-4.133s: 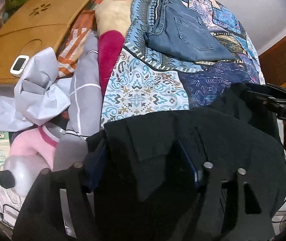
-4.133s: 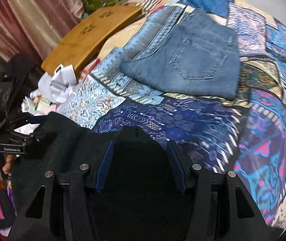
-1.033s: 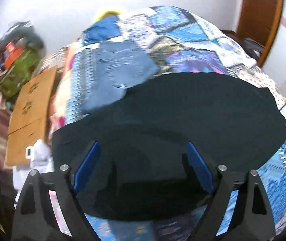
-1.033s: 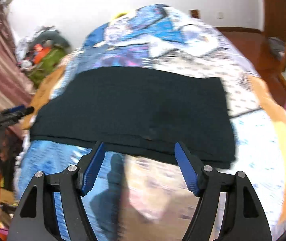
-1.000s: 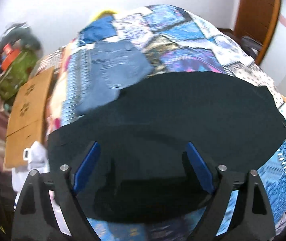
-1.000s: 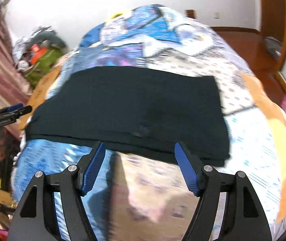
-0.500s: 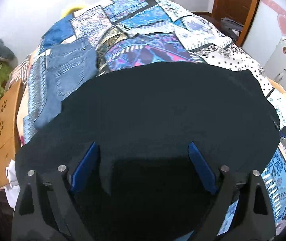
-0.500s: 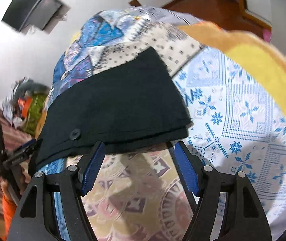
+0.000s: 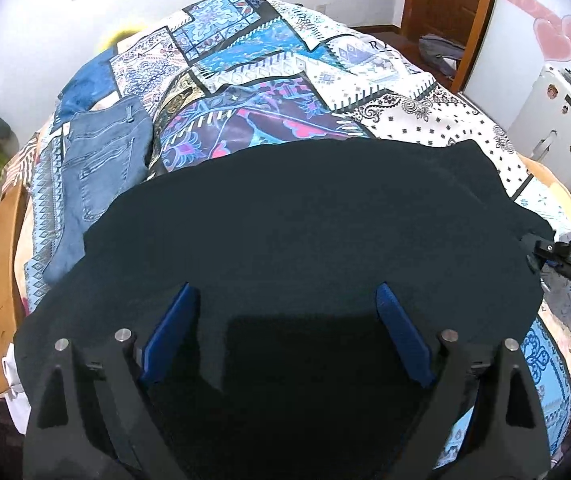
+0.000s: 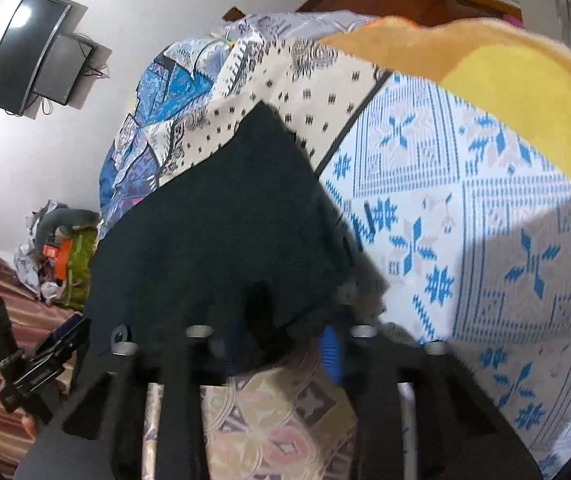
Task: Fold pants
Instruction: 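Grasp a pants leg corner with the right gripper and lift it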
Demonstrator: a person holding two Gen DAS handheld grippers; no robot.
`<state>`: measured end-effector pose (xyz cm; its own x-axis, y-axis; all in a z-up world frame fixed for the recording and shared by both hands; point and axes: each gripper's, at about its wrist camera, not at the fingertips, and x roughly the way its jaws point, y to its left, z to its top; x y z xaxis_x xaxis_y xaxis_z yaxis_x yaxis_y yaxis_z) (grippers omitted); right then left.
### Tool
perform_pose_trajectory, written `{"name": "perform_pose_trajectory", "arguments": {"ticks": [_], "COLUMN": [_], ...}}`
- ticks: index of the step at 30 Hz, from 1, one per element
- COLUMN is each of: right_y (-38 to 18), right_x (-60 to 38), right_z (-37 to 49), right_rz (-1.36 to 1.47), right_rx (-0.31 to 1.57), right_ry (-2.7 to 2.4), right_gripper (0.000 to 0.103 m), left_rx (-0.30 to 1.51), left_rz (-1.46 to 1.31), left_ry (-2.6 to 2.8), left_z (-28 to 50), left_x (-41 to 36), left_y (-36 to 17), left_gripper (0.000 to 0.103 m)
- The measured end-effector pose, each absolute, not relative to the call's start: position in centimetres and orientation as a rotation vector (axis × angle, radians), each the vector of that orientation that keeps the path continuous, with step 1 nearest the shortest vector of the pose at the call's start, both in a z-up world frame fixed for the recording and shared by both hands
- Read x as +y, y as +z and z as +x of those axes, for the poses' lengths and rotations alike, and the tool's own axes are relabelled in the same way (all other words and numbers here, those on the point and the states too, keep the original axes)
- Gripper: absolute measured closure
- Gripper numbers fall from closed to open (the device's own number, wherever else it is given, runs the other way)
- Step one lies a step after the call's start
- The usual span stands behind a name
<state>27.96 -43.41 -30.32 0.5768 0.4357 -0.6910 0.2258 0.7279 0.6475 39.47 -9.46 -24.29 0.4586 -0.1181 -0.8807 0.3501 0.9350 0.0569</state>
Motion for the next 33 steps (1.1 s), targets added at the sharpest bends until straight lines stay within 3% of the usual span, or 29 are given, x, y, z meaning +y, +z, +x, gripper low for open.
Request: {"name": "perform_pose_trajectory", "arguments": {"ticks": [9,17,24,33], "right_y": [-25.2,-16.7,-9.7,-6.1], "right_x": [-44.8,-42.3,-37.2,-27.4], "right_z": [28.7,30.1,31.1,32.2], "right_rz": [0.633,0.531,0.433,0.321], "right_rx": [0.816,0.664,0.554,0.53], "right_ry": [0.1,0.181,0.297,0.488], "right_gripper": [0.095,0.095,0.095,0.095], "left_rx": [1.01,0.918,0.848,0.812], "left_rz": [0.22,0.148,0.067,-0.005], "left_ry": [-0.286,-0.256,-0.213,-0.102], "left_z": [38.3,36.3,33.7,30.3], "left_x": [-8.7,-5.0,0.1,7.3], "left_y": [-22.3,-18.4,-15.9,-15.3], "left_gripper": [0.011,0.011,0.011,0.011]}}
